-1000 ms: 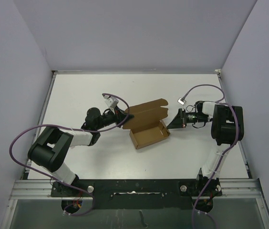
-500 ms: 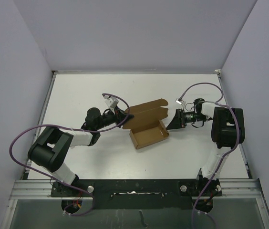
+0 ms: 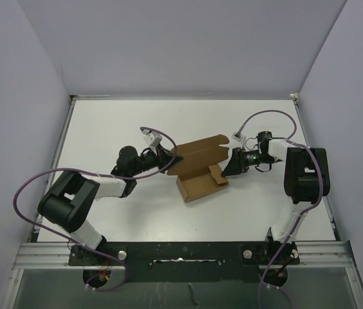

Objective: Fold the paper box

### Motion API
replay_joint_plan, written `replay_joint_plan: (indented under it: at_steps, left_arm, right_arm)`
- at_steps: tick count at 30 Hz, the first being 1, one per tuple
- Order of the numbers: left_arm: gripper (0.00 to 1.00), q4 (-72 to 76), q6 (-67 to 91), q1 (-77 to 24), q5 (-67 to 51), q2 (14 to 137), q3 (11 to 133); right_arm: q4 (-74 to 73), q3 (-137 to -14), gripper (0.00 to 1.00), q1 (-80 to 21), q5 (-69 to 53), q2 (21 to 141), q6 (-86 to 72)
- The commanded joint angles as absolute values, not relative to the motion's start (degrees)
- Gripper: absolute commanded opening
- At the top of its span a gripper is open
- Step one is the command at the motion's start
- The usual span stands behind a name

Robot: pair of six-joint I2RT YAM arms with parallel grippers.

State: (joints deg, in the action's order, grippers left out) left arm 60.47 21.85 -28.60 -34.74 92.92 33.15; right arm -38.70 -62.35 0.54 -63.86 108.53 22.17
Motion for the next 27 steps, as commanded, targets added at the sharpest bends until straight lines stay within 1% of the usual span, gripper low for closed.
replay_joint_plan:
  at_steps: [1,11,20,27]
  left_arm:
    - [0.0,64.16,21.77,-29.65,-33.92,91.69,33.6]
    - [0.0,62.28,21.94,-31.29,-29.38,91.02,33.44]
    - [0.0,62.78,23.16,-33.26,-25.37,91.34,32.49]
    - [0.0,64.45,23.72,-34.57,-24.43,92.26,32.08]
  right_arm:
    - [-34.72,-60.99,0.39,-0.95,-60.47,103.13,20.26]
    - [-30.63,-58.74,0.32,-3.73,-48.74,98.77,18.71]
    - [-29.84,-58.36,0.31,-7.25,-40.25,97.7,20.14]
    - [-28.88,-58.01,0.3,-10.86,-31.12,97.05,21.63]
